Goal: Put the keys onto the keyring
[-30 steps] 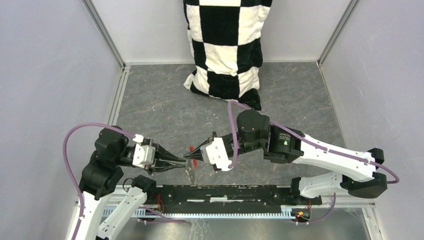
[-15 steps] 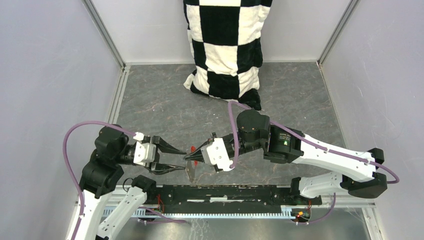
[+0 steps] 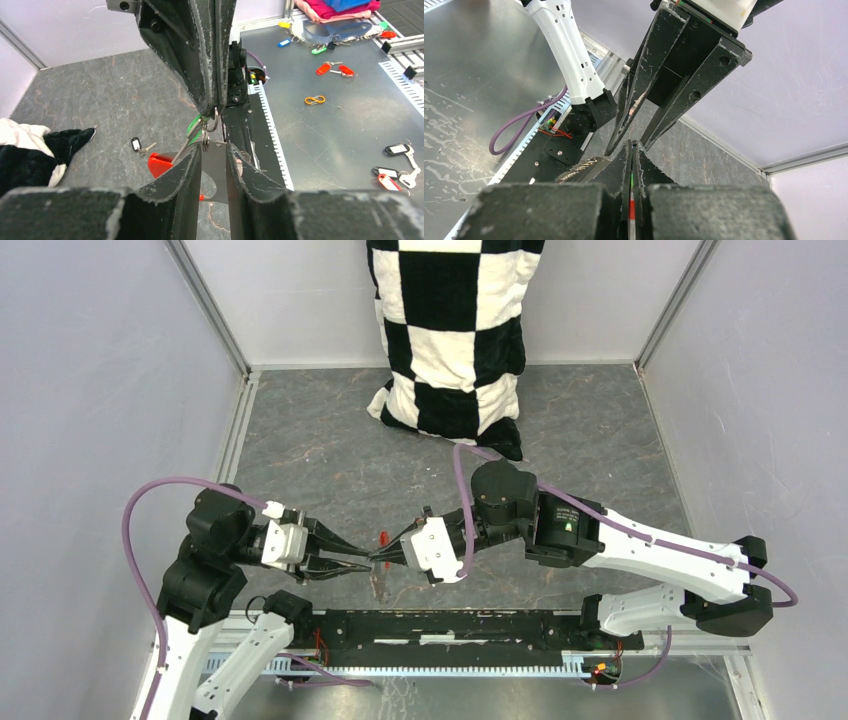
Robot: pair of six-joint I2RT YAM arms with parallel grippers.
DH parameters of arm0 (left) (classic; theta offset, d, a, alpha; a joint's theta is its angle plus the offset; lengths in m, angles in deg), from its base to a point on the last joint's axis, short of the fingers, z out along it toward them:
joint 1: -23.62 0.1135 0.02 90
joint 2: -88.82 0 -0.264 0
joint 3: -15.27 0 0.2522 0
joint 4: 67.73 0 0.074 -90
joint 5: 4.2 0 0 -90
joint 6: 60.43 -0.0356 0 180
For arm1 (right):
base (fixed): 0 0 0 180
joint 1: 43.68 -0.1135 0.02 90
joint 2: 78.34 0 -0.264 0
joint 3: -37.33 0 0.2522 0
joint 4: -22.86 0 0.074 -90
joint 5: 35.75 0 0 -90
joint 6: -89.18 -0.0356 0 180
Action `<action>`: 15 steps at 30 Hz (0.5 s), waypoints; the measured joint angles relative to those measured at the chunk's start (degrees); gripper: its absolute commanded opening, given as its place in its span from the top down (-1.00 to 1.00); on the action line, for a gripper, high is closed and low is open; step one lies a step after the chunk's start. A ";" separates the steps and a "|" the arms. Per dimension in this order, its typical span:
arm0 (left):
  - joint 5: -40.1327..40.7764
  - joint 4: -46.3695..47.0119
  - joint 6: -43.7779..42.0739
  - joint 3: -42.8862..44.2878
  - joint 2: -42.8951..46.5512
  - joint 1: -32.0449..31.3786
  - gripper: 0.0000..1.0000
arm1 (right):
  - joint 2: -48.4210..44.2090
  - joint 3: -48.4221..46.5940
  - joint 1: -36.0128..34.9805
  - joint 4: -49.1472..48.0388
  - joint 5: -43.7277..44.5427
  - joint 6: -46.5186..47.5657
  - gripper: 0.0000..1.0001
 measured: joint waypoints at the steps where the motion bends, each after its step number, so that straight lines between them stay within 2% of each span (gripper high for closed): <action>1: -0.44 0.00 0.11 0.04 0.00 0.00 0.39 | 0.00 0.09 0.04 0.02 0.00 -0.02 1.00; 15: -0.37 0.22 0.46 0.15 0.35 0.00 0.60 | -0.02 0.11 0.11 -0.44 -0.02 -0.61 0.99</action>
